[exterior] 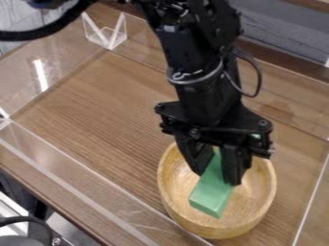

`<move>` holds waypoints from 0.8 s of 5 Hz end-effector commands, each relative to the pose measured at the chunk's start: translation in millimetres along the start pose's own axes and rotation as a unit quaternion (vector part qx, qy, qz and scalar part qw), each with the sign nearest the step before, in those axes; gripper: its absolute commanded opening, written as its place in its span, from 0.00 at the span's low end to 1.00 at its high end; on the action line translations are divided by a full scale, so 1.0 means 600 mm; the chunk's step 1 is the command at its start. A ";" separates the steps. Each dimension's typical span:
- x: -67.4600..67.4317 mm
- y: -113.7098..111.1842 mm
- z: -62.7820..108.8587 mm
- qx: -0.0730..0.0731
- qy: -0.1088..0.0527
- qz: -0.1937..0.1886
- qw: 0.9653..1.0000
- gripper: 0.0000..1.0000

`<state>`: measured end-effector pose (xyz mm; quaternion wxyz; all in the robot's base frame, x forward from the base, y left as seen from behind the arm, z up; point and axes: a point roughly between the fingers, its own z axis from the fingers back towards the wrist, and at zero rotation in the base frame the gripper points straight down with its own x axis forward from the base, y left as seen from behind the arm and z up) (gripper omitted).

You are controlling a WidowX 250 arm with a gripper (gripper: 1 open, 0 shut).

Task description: Put the green block in the brown bowl

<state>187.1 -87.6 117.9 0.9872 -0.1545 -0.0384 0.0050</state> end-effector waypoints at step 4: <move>0.002 0.001 0.008 -0.009 -0.004 0.007 1.000 0.00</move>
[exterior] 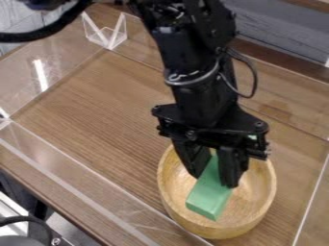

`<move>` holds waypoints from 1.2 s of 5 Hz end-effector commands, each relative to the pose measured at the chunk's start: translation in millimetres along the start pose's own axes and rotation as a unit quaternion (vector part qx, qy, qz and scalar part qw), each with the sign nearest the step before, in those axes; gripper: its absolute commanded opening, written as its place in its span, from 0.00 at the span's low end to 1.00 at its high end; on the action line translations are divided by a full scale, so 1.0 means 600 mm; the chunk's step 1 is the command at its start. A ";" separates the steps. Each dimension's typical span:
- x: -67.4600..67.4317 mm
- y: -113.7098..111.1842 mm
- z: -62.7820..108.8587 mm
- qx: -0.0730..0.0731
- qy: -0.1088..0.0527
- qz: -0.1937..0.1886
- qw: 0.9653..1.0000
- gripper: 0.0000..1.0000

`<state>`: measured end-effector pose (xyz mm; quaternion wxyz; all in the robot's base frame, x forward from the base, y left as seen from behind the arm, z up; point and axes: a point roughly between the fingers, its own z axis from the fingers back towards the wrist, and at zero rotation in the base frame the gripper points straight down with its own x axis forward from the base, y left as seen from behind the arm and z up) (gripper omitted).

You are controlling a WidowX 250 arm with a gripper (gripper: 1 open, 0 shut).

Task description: Put the green block in the brown bowl

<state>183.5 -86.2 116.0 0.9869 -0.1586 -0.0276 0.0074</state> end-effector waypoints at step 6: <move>0.001 -0.003 0.030 -0.015 -0.012 0.008 1.000 0.00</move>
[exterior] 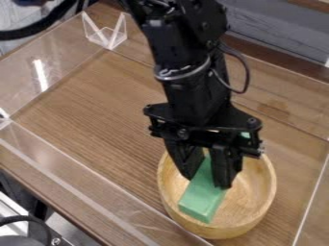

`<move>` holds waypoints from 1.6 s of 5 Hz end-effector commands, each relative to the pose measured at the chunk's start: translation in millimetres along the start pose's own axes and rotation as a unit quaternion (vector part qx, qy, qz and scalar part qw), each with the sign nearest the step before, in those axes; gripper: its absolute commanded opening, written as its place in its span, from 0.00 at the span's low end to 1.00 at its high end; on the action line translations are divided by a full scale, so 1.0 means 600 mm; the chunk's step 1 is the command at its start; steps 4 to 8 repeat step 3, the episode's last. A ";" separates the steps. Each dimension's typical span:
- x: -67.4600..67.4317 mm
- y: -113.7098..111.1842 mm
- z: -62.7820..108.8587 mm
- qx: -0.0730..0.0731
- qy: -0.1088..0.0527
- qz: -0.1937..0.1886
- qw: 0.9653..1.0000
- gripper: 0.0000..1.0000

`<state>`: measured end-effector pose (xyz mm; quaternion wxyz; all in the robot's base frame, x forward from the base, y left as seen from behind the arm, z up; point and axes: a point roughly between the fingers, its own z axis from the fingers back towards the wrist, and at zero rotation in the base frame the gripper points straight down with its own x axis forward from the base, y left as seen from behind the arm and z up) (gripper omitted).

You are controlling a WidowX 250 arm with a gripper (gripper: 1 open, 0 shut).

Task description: Put the green block in the brown bowl

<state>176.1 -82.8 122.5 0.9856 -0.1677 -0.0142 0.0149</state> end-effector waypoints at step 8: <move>0.011 -0.008 0.032 -0.012 -0.025 -0.002 1.000 0.00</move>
